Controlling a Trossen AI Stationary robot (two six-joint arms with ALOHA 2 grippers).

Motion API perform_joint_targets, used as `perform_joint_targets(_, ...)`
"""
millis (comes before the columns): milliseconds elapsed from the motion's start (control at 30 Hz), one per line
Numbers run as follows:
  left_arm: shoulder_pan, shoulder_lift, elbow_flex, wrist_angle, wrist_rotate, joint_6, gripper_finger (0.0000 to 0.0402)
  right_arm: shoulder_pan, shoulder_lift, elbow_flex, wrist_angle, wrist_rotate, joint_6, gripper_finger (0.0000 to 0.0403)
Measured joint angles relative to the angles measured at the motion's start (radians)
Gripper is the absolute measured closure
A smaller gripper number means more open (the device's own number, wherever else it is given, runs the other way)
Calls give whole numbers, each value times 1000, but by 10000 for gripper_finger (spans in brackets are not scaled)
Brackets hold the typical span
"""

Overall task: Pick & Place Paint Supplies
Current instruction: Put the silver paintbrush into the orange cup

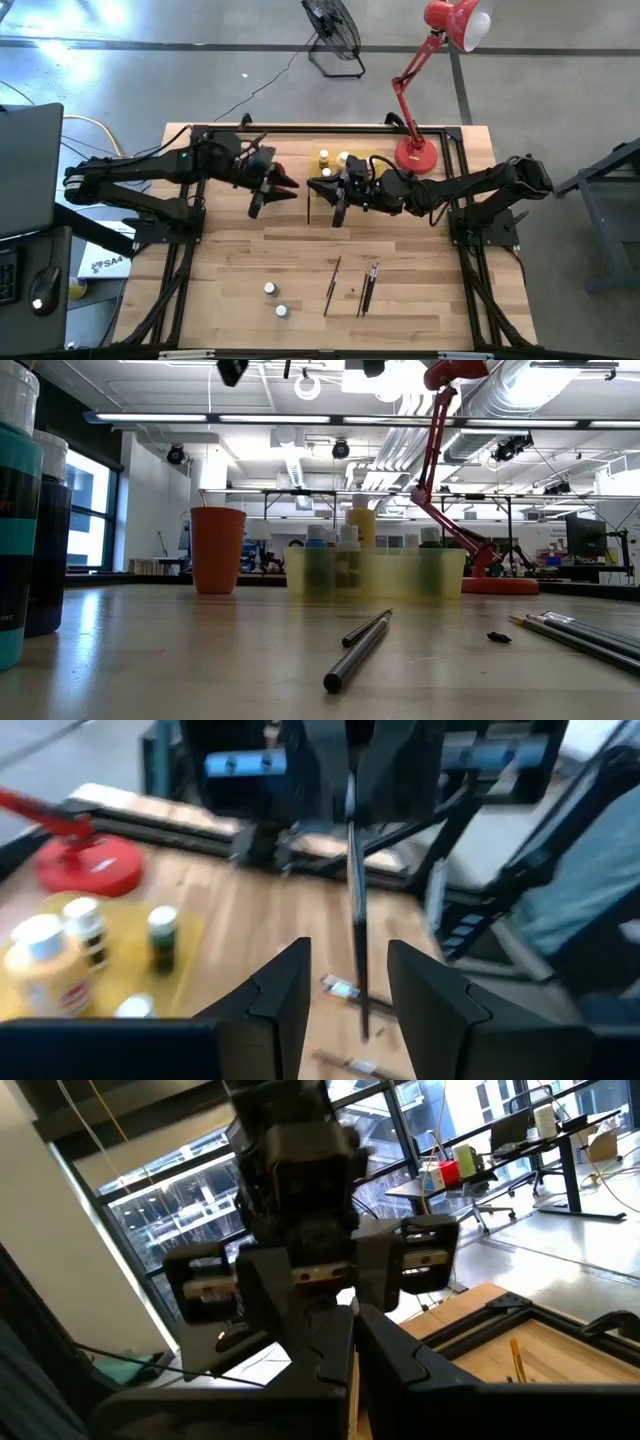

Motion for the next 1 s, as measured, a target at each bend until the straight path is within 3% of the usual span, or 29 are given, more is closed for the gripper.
perform_joint_targets(233,54,97,0,157,189,-80,268,0,0,0,-2,0,-11,399)
perform_joint_targets(1000,52,144,0,243,196,-107,273,0,0,0,-16,5,-18,399)
